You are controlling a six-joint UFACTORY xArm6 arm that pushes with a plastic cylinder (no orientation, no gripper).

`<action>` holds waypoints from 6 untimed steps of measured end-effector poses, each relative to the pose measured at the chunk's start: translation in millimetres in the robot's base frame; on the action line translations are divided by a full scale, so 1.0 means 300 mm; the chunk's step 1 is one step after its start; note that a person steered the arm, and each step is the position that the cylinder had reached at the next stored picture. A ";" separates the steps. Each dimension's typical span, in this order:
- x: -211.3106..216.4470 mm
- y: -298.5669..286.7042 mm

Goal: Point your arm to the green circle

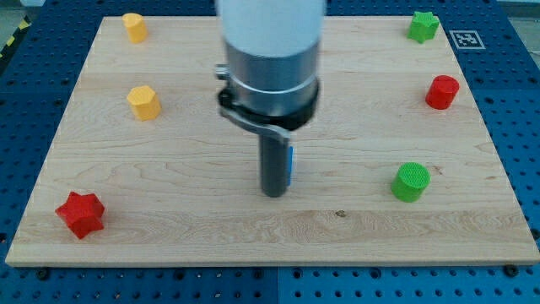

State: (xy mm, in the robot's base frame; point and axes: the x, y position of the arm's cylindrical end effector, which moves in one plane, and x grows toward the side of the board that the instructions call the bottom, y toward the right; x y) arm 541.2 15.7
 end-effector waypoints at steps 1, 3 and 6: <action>0.005 0.116; -0.074 0.312; -0.158 0.670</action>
